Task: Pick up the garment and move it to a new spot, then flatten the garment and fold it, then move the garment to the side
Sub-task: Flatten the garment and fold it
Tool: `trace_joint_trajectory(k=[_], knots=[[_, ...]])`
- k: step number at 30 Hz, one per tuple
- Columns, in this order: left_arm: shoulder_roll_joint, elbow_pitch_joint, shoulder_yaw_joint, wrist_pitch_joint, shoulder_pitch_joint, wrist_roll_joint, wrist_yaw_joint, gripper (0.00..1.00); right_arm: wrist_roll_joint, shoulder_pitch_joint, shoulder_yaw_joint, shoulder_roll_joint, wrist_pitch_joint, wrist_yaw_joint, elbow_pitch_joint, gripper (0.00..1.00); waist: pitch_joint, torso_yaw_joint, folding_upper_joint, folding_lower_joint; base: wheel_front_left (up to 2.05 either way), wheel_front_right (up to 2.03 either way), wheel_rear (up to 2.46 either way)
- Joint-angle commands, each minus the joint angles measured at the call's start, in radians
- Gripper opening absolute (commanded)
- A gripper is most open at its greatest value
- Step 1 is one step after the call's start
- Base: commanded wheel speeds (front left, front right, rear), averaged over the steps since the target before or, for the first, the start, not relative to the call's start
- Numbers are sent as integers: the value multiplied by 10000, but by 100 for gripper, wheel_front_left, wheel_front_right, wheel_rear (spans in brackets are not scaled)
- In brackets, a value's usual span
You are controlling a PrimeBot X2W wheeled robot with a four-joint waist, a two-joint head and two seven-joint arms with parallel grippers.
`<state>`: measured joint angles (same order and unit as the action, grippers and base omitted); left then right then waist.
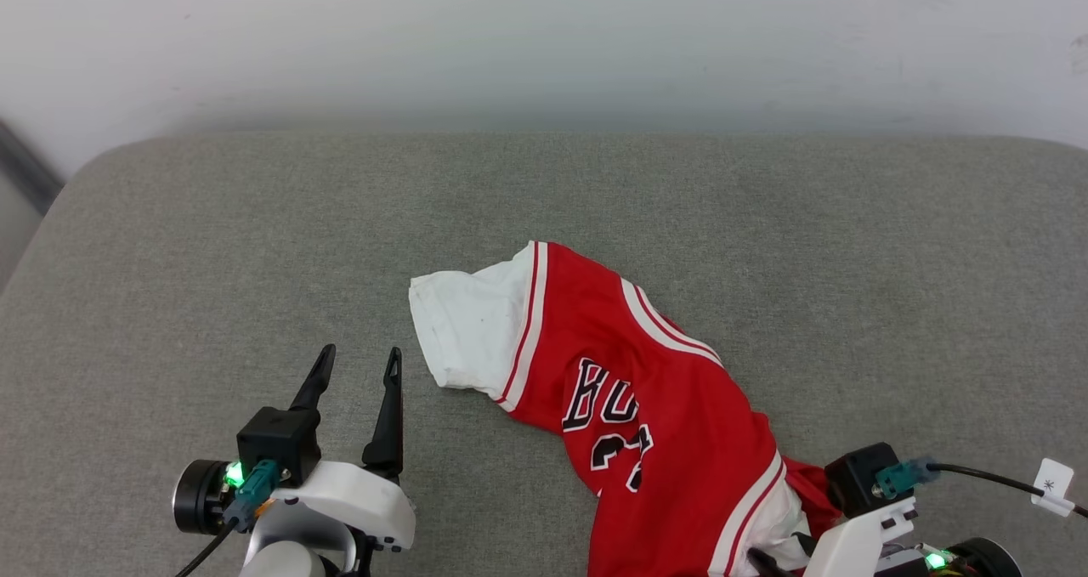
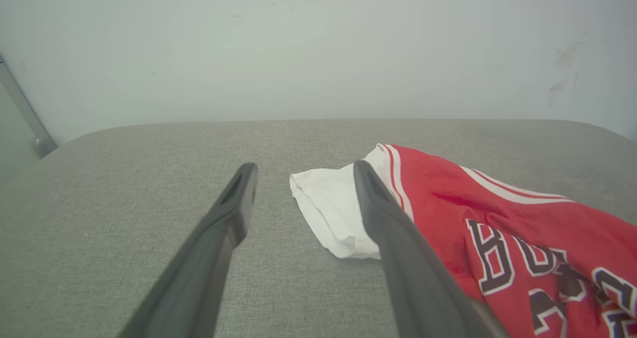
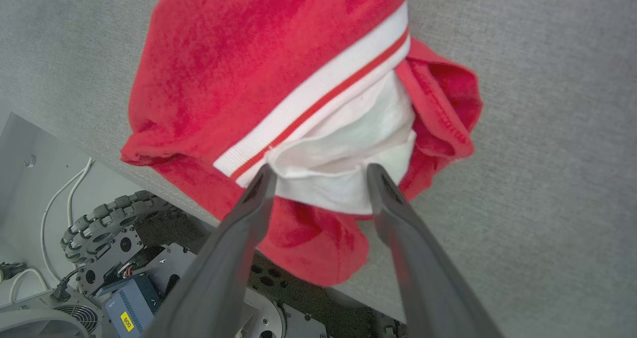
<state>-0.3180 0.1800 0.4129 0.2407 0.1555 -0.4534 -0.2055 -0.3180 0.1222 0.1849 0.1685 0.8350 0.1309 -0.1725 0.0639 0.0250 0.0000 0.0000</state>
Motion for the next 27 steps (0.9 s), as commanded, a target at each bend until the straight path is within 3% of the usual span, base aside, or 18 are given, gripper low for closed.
trace_joint_trajectory(k=[1, 7, 16, 20, 27], knots=[[-10, 16, -6, 45, 136, -17, 11, 100, -29, -144, 8, -21, -106, -5, 58, 0, 9, 11, 0, 0, 0, 0, 0], [-21, 107, -39, 84, 180, -50, -2, 100, 185, -529, -325, 136, -576, -3, -51, 0, 24, 5, 0, 0, 0, 0, 0], [-18, 4, -77, 113, 264, -65, -51, 100, 1060, -1904, -2013, 453, -1580, -5, -212, 0, 238, -128, 0, 0, 0, 0, 0], [-12, -35, -43, 133, 426, -56, 10, 100, 1347, -2567, -3053, 542, -2213, -5, 466, 0, 544, -69, 0, 0, 0, 0, 0], [74, 79, -21, 183, 676, -70, 150, 100, 1307, -2268, -4333, -45, -3371, -5, 2803, 0, 1044, 170, 0, 0, 0, 0, 0]])
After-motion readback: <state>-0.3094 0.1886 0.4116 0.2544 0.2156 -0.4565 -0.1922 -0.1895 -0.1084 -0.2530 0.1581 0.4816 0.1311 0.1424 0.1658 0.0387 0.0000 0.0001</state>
